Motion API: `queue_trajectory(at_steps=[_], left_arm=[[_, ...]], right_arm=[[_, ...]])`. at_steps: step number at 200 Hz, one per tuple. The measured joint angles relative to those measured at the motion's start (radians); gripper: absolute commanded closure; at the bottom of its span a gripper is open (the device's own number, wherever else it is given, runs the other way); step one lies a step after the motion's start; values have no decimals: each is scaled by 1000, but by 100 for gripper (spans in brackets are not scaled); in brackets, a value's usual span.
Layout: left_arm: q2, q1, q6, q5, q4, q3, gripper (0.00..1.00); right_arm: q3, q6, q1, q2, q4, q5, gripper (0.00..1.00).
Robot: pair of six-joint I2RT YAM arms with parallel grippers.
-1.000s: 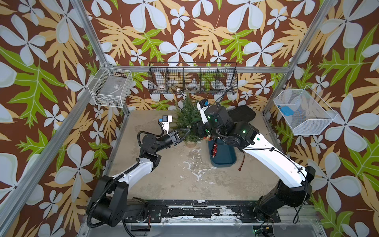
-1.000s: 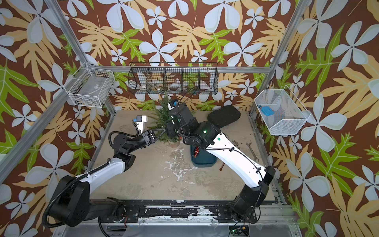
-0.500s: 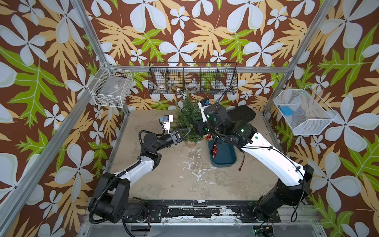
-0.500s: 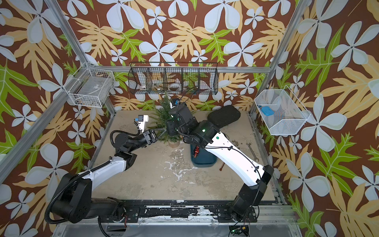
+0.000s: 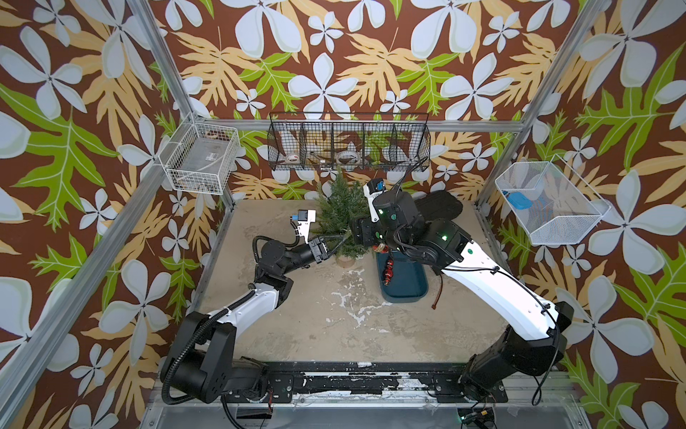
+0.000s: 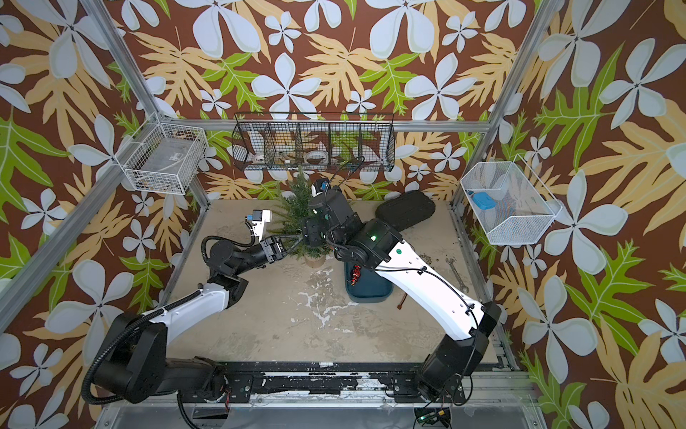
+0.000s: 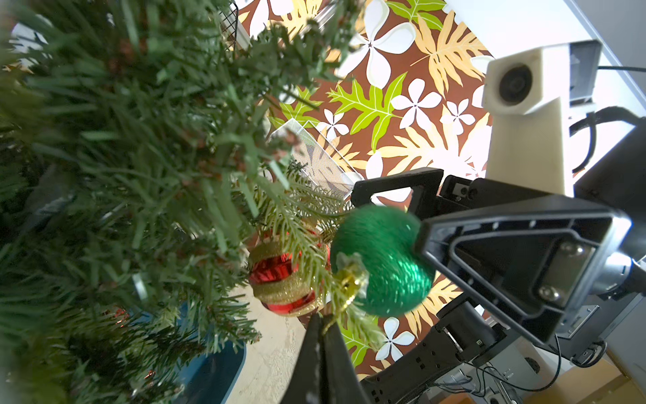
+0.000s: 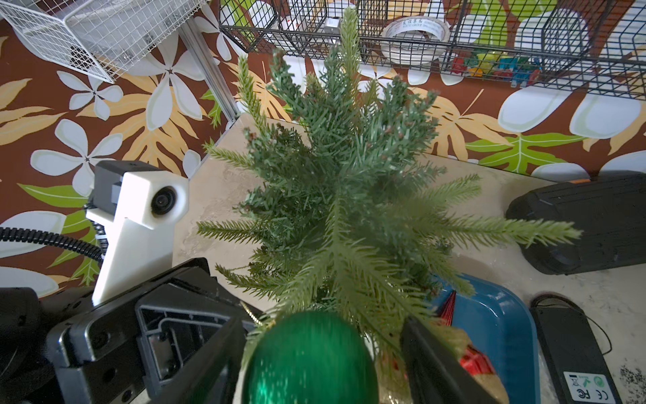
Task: Decorate the small christmas tree with ornaments
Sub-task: Hang an ornament on the christmas tree.
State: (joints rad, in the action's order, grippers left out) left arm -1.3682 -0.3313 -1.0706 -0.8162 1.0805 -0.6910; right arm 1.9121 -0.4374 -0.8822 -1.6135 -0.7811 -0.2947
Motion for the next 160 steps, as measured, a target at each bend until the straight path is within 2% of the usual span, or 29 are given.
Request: queue_trajectory(at_steps=[105,128,160], left_arm=[[4,-1,11,-4,-47,-21,100],[19,-1,17,-3,-68,-21,82],[41,-1,27,2,-84,-21,69]], right_arm=[[-43,-5,0,55,37,11,25],[-62,-7,0,73,51,15,25],[-82,-8,0,93,67,30,25]])
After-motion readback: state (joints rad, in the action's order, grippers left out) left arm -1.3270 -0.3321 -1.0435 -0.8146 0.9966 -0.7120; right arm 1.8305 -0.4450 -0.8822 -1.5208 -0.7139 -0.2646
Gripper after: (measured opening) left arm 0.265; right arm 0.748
